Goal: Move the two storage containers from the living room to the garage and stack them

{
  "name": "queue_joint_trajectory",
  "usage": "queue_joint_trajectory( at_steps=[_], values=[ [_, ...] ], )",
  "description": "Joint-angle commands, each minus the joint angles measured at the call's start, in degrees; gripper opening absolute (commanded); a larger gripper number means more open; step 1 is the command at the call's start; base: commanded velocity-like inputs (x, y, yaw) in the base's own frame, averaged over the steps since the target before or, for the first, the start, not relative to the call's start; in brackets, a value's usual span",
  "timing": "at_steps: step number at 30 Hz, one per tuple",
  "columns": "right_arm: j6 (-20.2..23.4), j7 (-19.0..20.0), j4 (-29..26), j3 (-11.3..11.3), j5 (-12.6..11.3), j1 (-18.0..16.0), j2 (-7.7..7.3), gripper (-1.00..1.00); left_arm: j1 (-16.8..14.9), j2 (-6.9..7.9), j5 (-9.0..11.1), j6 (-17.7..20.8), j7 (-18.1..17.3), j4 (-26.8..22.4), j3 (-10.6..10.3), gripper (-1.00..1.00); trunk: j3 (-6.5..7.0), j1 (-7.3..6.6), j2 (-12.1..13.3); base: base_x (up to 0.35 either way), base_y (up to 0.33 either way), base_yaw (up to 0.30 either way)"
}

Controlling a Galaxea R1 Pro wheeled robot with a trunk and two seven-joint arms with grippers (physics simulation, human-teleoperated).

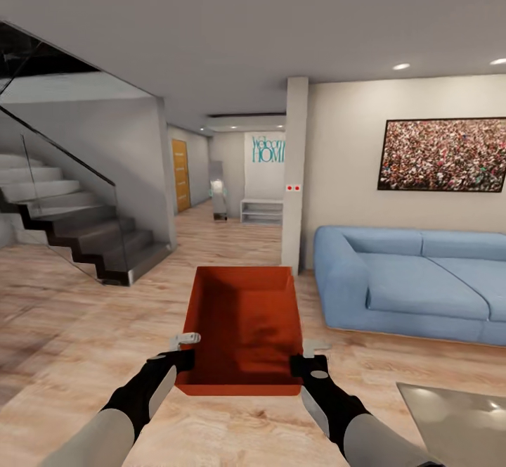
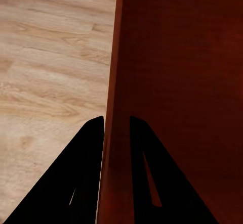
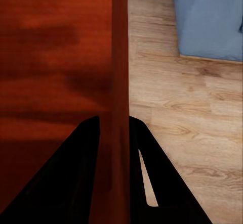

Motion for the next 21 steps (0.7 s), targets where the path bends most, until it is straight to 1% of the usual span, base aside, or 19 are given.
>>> queue_joint_trajectory(
  at_steps=[1,11,13,17,21],
  values=[
    [0.07,-3.72,-0.10,-0.20,-0.08,-0.03,-0.07,-1.00,-0.06,0.09,-0.93,0.41,1.31,-0.14,0.19,-1.00,-0.07,0.00,-0.05,0.000,0.000,0.288],
    [-0.01,-3.72,-0.10,-0.21,-0.14,-0.03,-0.07,-1.00,-0.06,0.09,-0.94,0.41,1.31,-0.14,0.19,-1.00,-0.07,0.00,-0.05,0.000,0.000,0.289],
    [-0.03,-3.72,-0.10,-0.20,-0.16,-0.03,-0.07,-1.00,-0.06,0.11,-0.97,0.41,1.31,-0.12,0.22,-1.00,-0.07,0.00,-0.05,0.000,0.000,0.209],
    [0.10,-3.64,-0.10,-0.20,-0.24,-0.03,-0.02,-1.00,-0.06,0.10,-0.94,0.42,1.31,-0.13,0.27,-1.00,-0.07,0.00,-0.05,0.052,0.000,0.045],
    [0.12,-3.66,-0.10,-0.26,-0.30,-0.03,-0.06,-1.00,-0.06,0.17,-0.98,0.44,1.31,-0.01,0.28,-1.00,-0.07,0.00,-0.05,0.235,0.000,0.007]
  ],
)
